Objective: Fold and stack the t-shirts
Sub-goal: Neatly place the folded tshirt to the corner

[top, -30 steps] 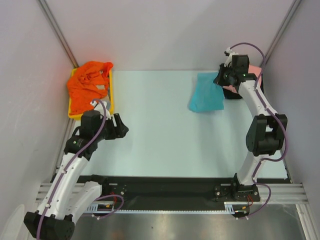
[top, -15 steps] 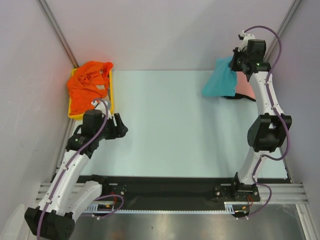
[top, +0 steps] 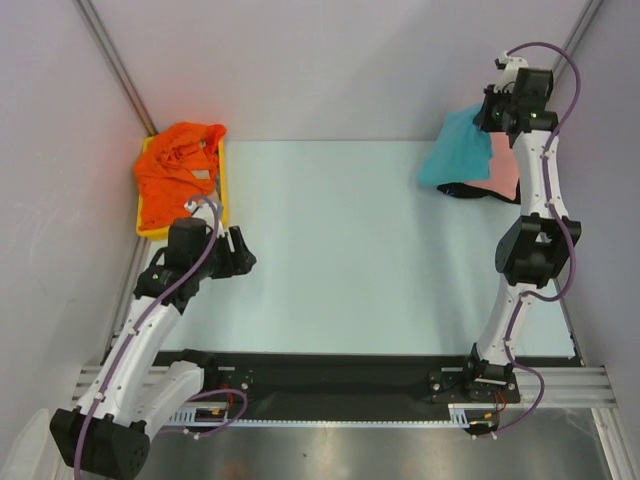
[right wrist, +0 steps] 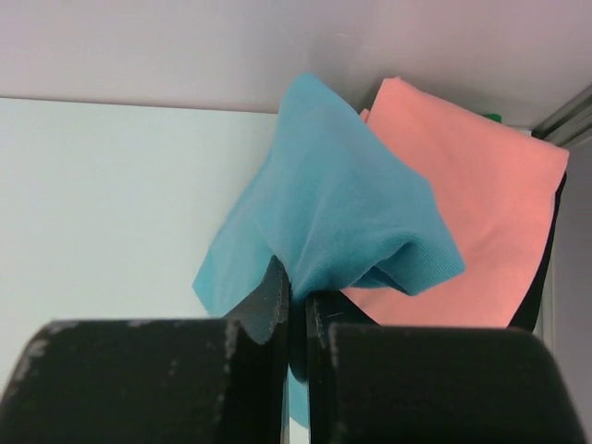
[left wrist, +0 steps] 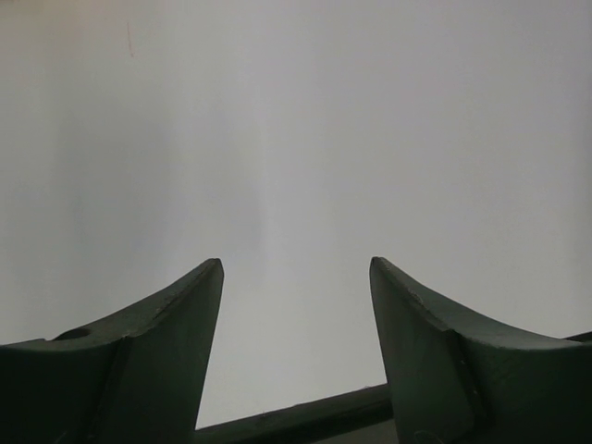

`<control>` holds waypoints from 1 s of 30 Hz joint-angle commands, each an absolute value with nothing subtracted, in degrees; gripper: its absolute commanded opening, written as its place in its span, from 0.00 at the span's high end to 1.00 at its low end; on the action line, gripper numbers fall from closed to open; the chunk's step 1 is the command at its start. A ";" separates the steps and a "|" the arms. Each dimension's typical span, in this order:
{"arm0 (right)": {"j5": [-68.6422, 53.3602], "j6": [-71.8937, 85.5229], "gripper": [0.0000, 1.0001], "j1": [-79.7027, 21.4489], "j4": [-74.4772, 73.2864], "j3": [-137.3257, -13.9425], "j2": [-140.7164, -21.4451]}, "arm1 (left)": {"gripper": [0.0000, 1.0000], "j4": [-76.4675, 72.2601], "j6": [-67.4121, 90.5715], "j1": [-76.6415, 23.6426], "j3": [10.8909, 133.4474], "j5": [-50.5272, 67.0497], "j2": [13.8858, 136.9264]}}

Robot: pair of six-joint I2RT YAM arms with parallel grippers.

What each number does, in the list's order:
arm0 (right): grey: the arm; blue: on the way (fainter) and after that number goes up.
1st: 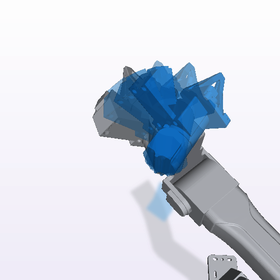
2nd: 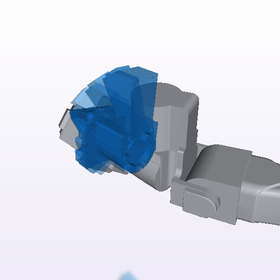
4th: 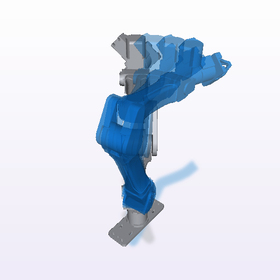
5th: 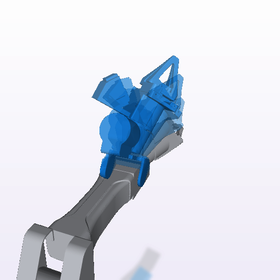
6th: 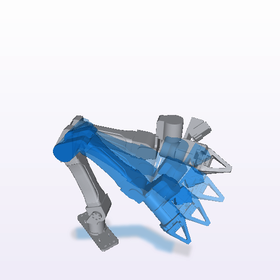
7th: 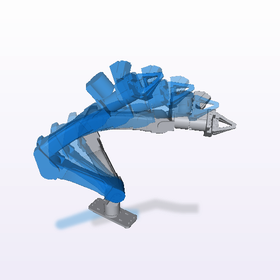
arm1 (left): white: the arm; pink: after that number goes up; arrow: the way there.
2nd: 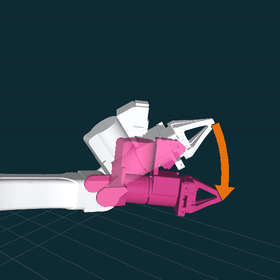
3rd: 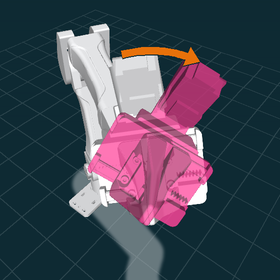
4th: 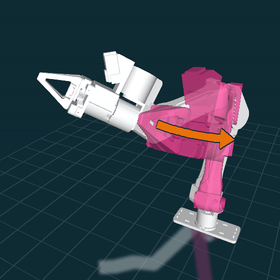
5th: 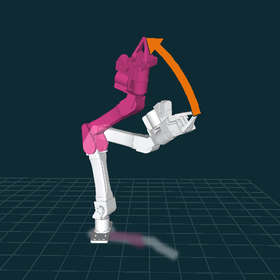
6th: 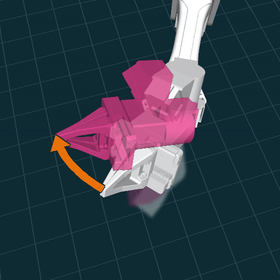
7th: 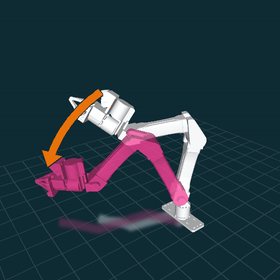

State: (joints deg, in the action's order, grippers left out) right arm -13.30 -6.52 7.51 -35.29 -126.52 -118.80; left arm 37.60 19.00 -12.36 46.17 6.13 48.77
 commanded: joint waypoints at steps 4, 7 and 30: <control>-17.05 -7.82 1.00 11.85 -33.93 -134.73 -122.42 | 0.30 36.04 18.90 -12.22 45.97 5.98 49.13; -17.75 -7.38 1.00 13.88 -32.79 -134.74 -123.48 | 0.30 35.95 18.98 -12.22 45.97 6.15 49.48; -12.93 -1.85 0.86 23.20 -27.51 -134.65 -139.04 | 0.31 35.68 19.07 -12.30 45.62 7.03 51.33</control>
